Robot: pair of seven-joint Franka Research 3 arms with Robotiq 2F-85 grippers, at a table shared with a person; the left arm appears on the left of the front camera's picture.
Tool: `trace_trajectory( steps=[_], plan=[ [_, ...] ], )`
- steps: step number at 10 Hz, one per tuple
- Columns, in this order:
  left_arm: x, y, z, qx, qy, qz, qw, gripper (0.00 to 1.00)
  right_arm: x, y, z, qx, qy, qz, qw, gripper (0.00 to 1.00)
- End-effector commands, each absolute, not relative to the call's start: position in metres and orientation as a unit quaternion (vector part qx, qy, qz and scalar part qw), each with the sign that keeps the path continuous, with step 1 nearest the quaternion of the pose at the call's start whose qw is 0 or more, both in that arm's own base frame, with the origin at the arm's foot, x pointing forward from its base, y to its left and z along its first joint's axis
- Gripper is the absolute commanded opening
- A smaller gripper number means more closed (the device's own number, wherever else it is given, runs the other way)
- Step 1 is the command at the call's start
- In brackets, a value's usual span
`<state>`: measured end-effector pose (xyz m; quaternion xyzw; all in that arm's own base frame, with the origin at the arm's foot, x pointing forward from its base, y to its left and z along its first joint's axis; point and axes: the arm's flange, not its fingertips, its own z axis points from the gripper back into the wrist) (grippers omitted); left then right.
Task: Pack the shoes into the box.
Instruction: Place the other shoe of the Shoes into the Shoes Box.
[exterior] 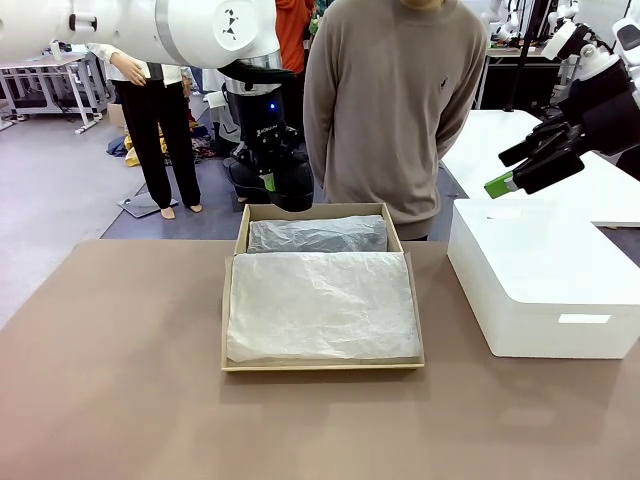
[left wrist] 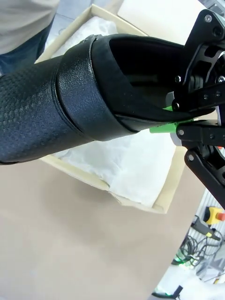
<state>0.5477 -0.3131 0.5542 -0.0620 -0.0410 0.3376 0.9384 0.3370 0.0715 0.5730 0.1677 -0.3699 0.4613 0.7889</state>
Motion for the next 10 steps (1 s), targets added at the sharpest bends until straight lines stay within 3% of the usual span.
trace_trajectory(
  steps=[1,10],
  plan=[
    [0.548,-0.313,0.554,-0.062,-0.041,0.338,0.938,0.00,0.338,0.072,0.573,0.175,-0.373,0.462,0.785,1.00],
    [0.531,-0.426,0.552,-0.036,-0.052,0.584,0.809,0.00,0.338,0.072,0.573,0.175,-0.373,0.462,0.785,1.00]
  ],
)
